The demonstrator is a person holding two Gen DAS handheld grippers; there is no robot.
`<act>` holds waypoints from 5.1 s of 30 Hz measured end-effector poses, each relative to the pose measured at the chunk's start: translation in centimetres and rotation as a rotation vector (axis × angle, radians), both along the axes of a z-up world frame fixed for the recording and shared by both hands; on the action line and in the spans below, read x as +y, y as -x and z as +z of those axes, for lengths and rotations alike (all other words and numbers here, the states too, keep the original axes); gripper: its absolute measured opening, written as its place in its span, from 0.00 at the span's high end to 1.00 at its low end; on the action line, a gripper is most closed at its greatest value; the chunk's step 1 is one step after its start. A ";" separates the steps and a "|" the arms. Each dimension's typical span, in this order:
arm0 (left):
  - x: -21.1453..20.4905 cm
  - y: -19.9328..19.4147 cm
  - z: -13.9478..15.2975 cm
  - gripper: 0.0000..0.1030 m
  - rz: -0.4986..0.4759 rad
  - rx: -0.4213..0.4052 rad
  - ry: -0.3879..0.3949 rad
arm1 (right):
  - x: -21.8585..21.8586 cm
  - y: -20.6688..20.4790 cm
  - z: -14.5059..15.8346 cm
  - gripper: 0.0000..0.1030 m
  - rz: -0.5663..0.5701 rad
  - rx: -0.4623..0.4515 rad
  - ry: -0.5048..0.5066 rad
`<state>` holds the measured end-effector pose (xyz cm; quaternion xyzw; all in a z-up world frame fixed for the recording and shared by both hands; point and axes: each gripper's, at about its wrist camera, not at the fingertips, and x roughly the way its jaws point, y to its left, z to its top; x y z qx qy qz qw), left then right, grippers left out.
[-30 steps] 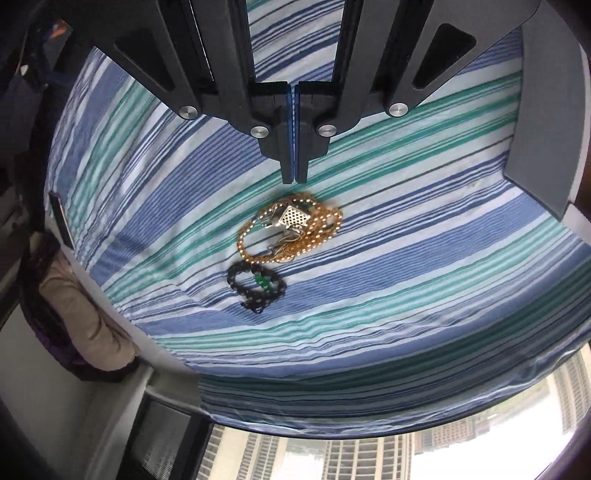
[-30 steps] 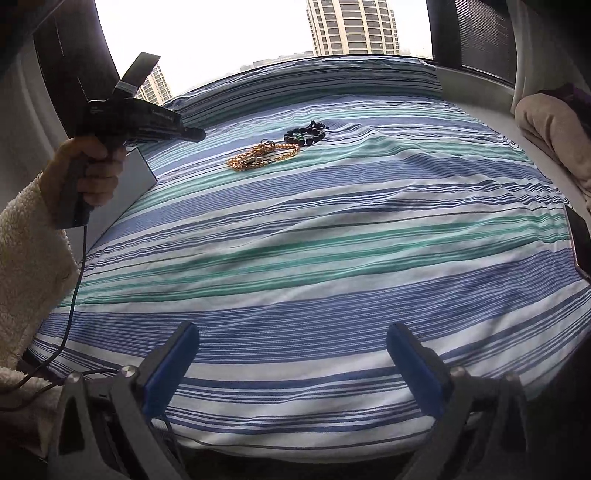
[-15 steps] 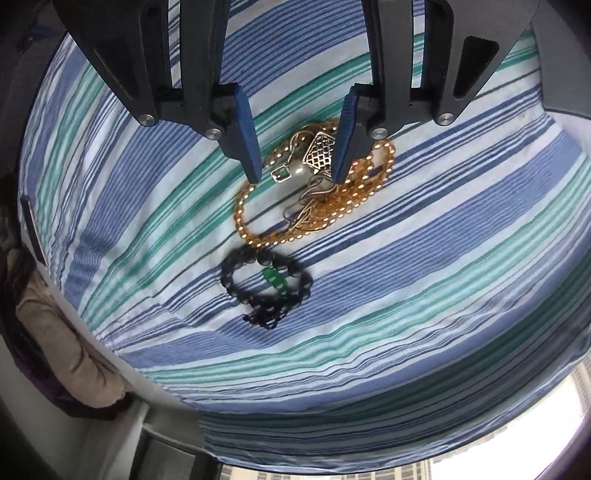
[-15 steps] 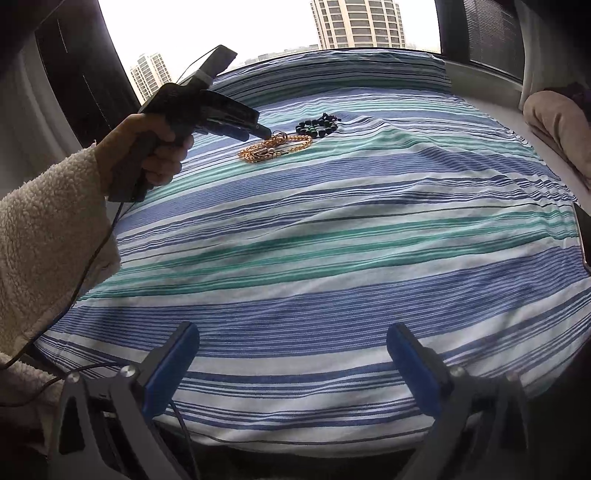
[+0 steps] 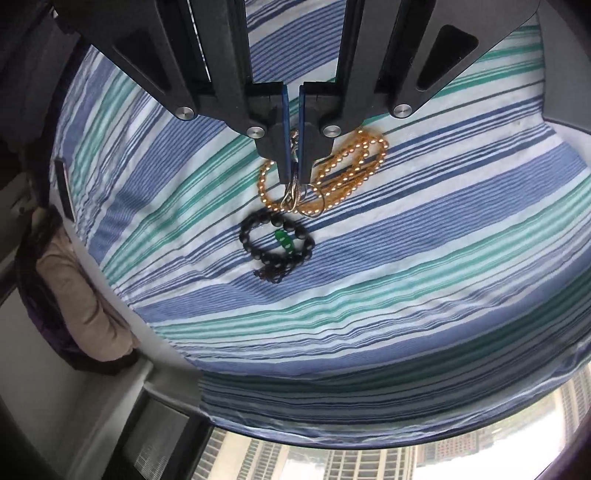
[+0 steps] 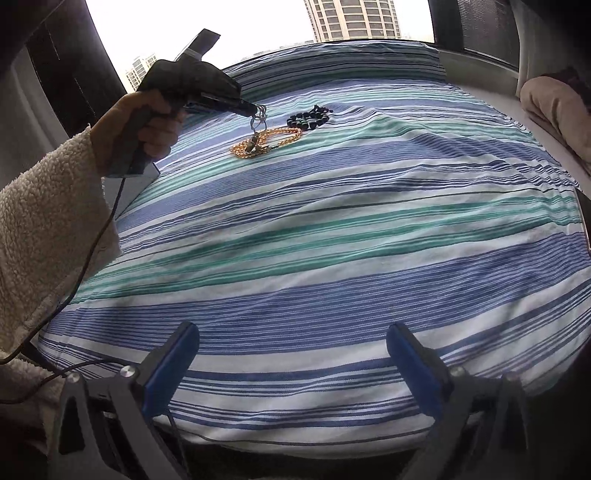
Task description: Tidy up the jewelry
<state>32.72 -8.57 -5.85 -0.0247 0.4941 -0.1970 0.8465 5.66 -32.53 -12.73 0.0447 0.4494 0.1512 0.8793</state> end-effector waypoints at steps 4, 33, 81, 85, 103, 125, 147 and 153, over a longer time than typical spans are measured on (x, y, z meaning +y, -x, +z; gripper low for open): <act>2.6 4.2 3.8 0.99 -0.005 -0.046 0.044 | 0.6 0.0 0.0 0.00 0.013 -0.001 -0.001; 16.1 17.2 -3.4 0.40 0.243 0.069 -0.052 | 4.6 0.2 1.8 0.00 0.073 0.014 -0.004; 23.1 27.6 -4.6 0.23 0.457 0.054 0.009 | 15.4 -22.5 -0.6 0.92 0.132 0.153 0.025; 22.2 27.4 -4.8 0.23 0.436 0.060 -0.009 | 13.0 -18.4 -0.5 0.92 0.160 0.191 -0.049; 15.5 19.1 -6.0 0.24 0.287 0.033 -0.138 | 10.0 -8.0 -2.2 0.92 0.156 0.137 -0.032; 17.9 20.5 1.9 0.97 0.271 -0.010 0.055 | 7.2 -7.4 6.2 0.92 0.175 0.026 -0.228; 32.0 22.1 15.6 0.97 0.576 -0.116 0.011 | 26.2 -11.3 24.3 0.92 0.629 -0.173 -0.301; 36.3 18.0 14.6 0.97 0.648 -0.095 0.017 | 34.0 -15.0 27.0 0.92 0.666 -0.178 -0.331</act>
